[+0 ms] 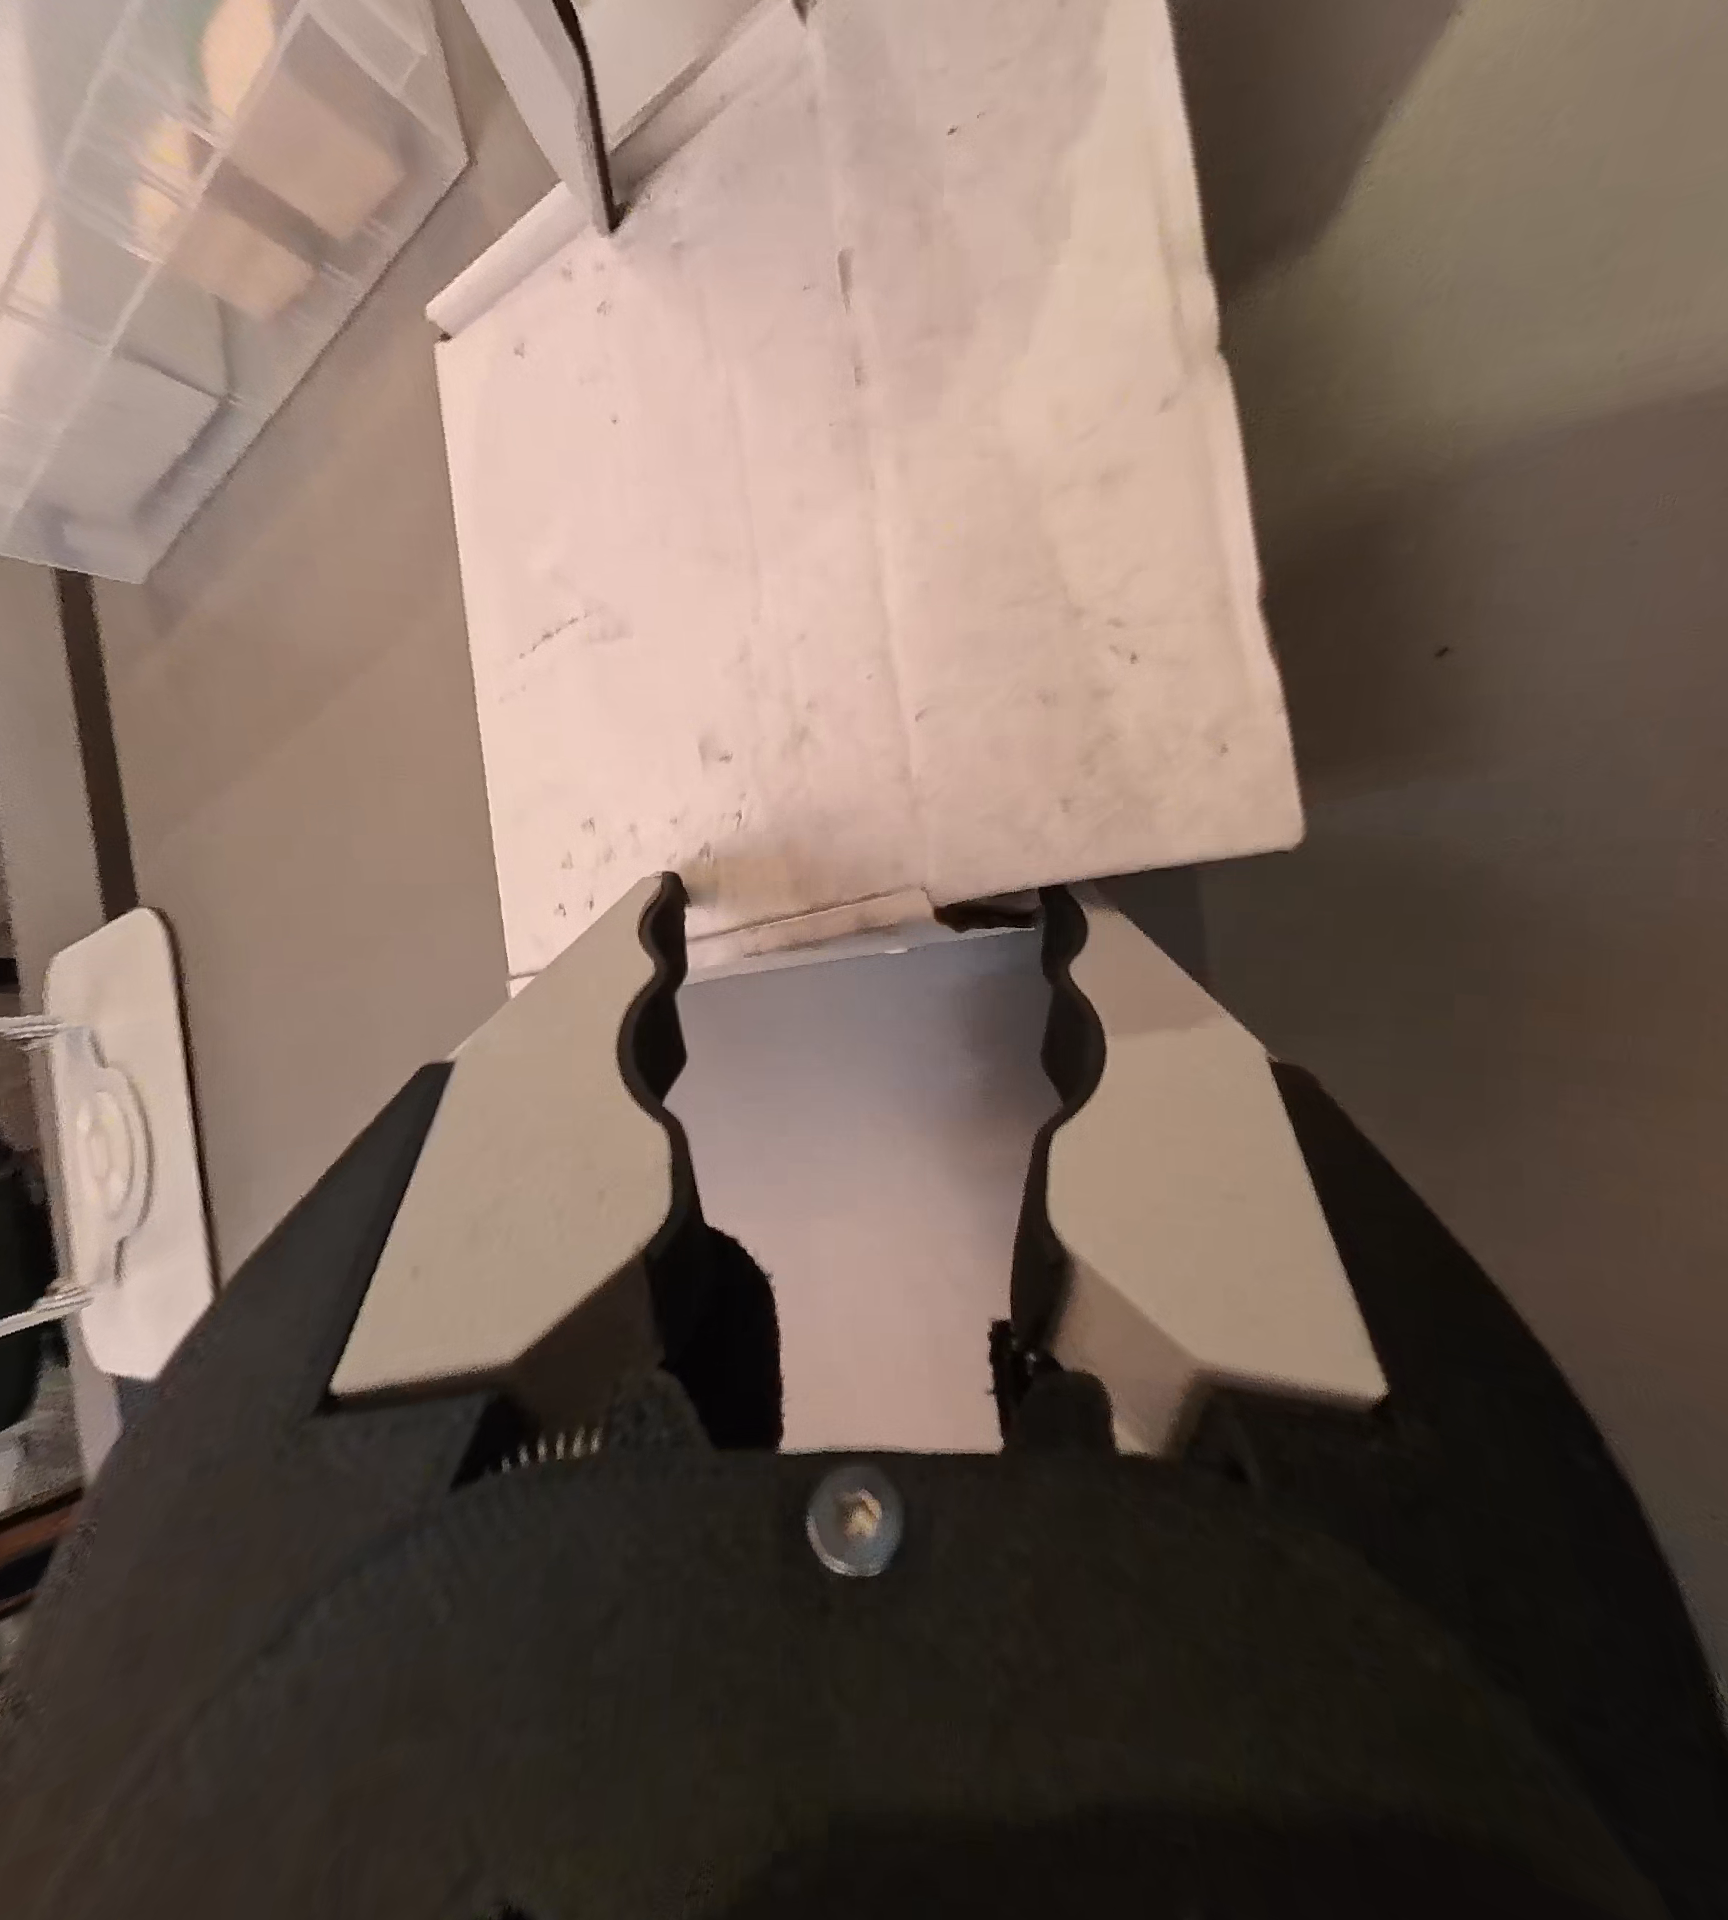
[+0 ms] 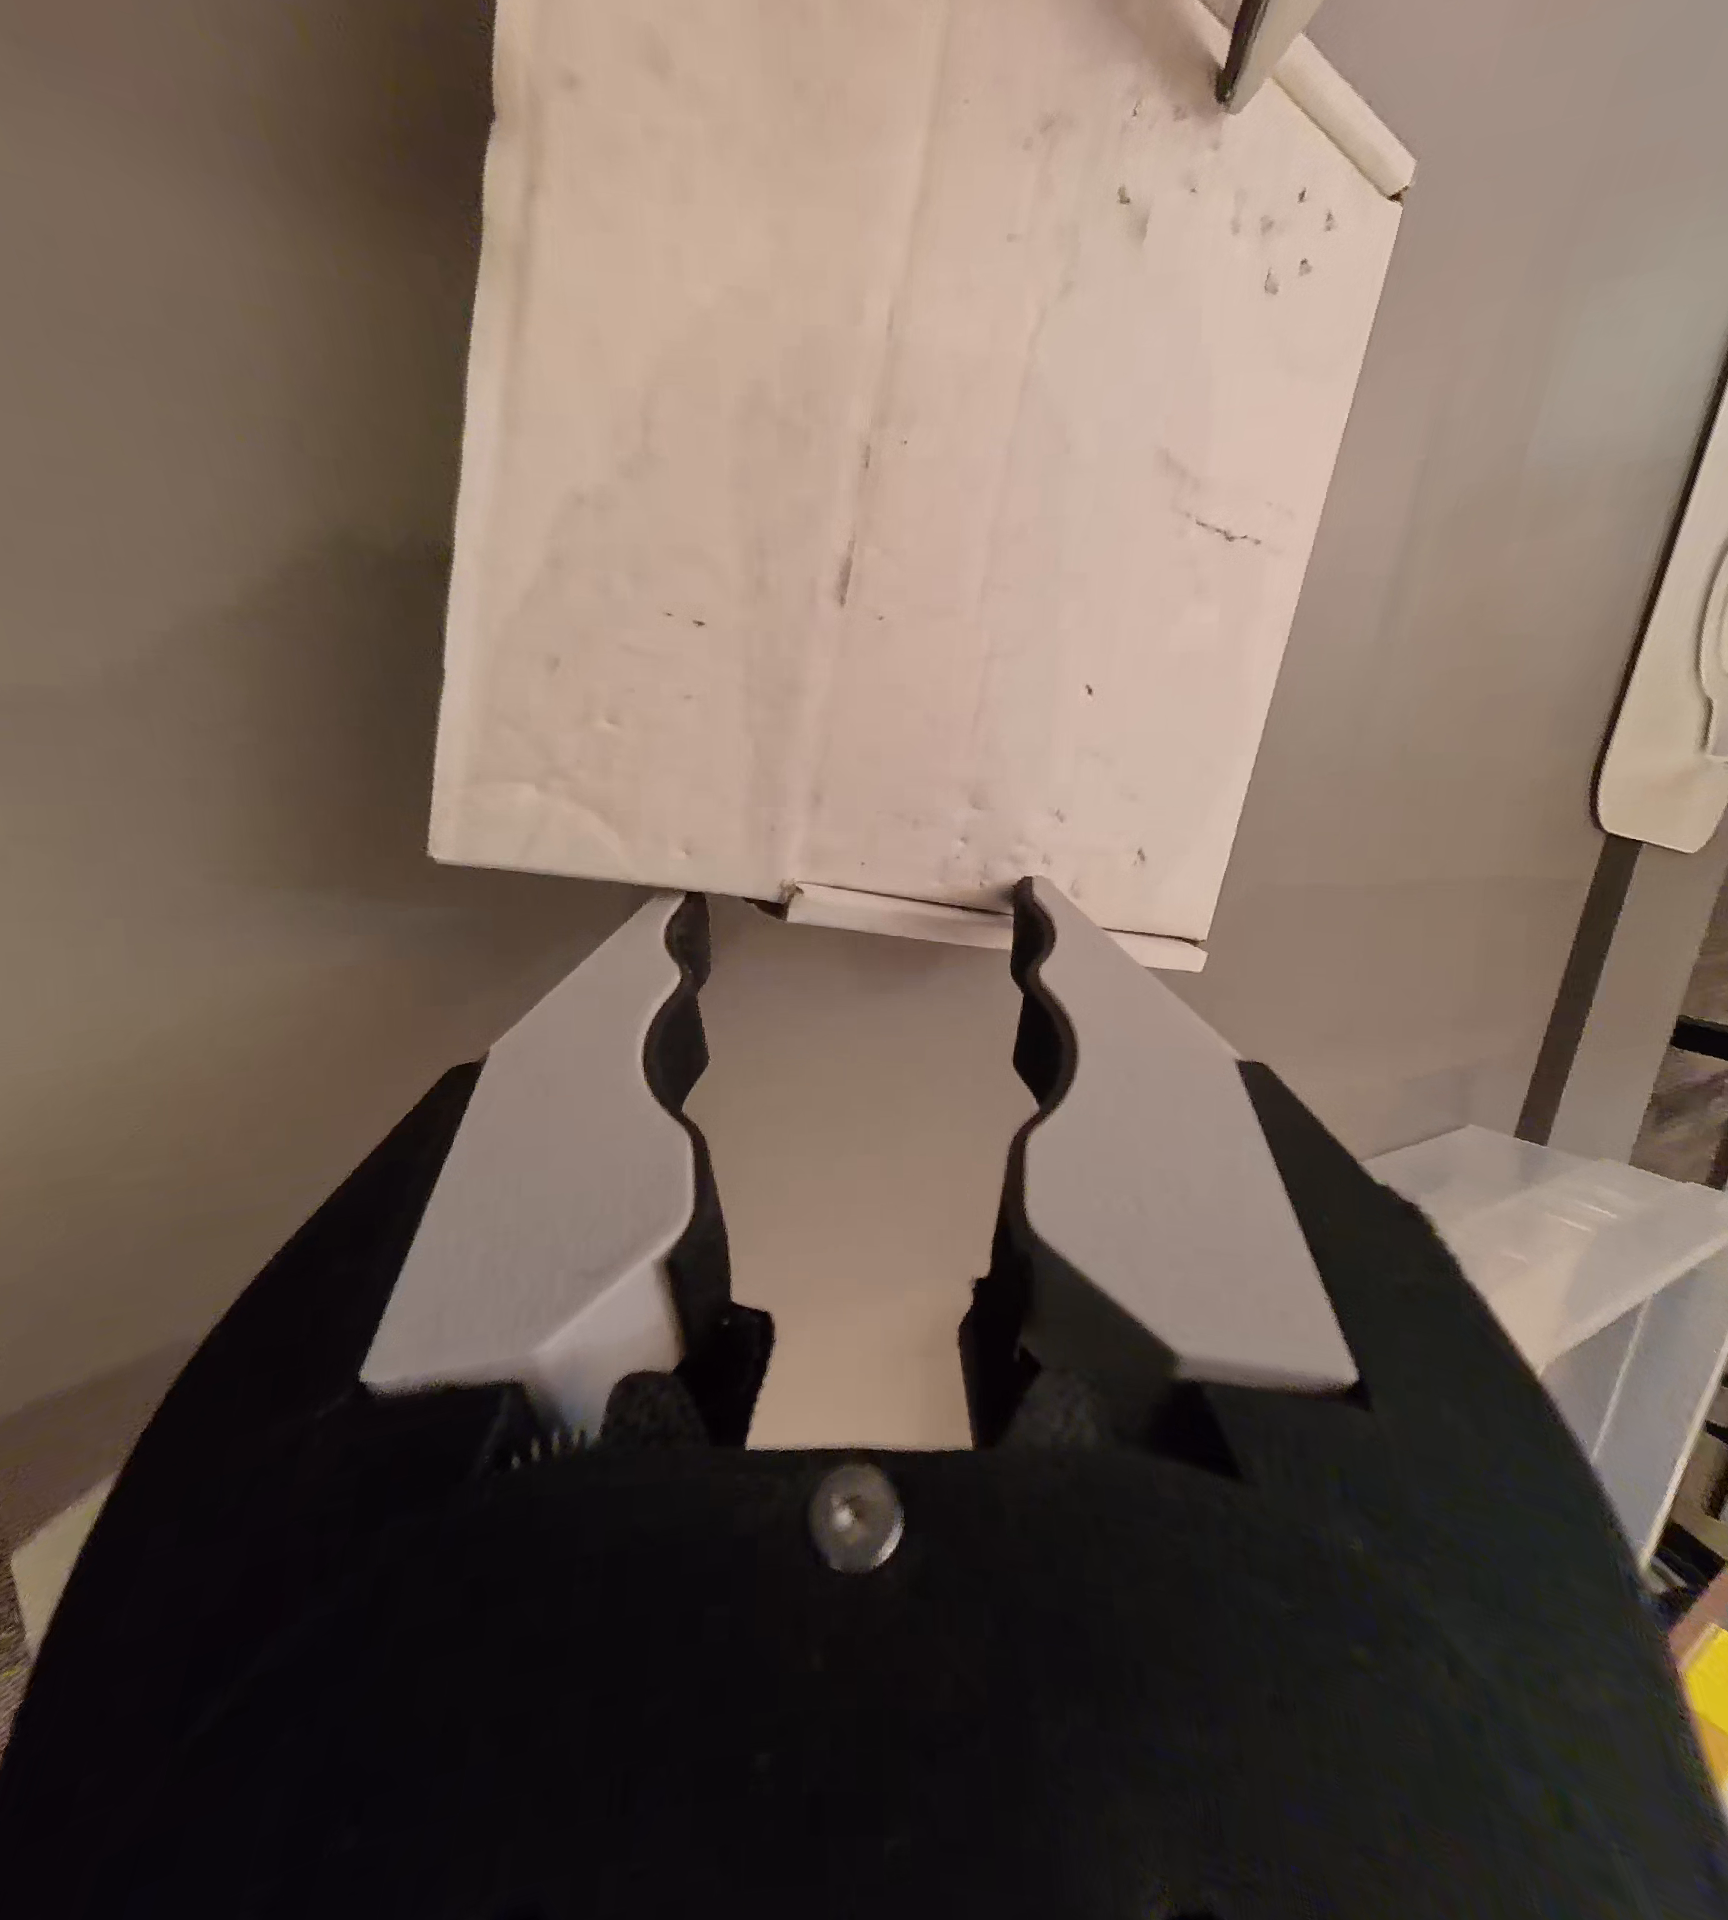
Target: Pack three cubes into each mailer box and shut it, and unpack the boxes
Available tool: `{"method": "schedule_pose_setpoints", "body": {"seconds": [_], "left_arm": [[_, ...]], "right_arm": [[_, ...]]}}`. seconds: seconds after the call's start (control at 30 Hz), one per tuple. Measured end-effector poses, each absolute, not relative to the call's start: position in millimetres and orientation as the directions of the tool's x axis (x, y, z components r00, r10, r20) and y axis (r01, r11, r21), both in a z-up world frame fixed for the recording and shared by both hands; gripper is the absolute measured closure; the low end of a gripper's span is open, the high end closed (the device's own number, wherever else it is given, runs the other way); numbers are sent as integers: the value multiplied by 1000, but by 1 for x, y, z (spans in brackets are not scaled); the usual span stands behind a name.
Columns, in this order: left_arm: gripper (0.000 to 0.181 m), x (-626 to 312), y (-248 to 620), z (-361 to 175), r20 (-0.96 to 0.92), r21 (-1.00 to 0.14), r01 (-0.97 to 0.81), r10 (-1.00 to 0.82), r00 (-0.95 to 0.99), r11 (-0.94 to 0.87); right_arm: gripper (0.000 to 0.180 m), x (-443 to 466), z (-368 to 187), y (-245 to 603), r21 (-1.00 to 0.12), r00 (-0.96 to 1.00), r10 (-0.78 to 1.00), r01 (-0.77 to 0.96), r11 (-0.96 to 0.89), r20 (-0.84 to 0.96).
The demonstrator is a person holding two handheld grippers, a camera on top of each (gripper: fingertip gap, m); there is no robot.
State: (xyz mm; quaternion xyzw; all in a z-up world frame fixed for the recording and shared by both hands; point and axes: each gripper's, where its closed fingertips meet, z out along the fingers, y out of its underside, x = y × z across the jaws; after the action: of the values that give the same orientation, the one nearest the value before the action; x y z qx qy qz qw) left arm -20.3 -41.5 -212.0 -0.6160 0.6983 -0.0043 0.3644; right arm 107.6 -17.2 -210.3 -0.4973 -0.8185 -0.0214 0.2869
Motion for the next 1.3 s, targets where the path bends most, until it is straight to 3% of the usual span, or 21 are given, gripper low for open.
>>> {"method": "schedule_pose_setpoints", "body": {"seconds": [0.2, 0.5, 0.9, 1.3], "left_arm": [[111, -14, -35, -217, -630, -409, -869, -775, 49, 278], [101, -16, -41, -218, -547, -400, -862, -836, -46, 310], [115, -28, -46, -189, -408, -557, -803, -912, 40, 214], [116, -21, -48, -206, -330, -498, -841, -943, -42, 212]], "right_arm": [[125, 106, -214, -11, -148, -361, 695, 817, 557, 622], [120, 109, -213, -13, -201, -390, 733, 793, 575, 557], [126, 109, -207, -14, -311, -399, 819, 783, 539, 413], [128, 108, -205, -14, -298, -387, 853, 817, 494, 351]]}}
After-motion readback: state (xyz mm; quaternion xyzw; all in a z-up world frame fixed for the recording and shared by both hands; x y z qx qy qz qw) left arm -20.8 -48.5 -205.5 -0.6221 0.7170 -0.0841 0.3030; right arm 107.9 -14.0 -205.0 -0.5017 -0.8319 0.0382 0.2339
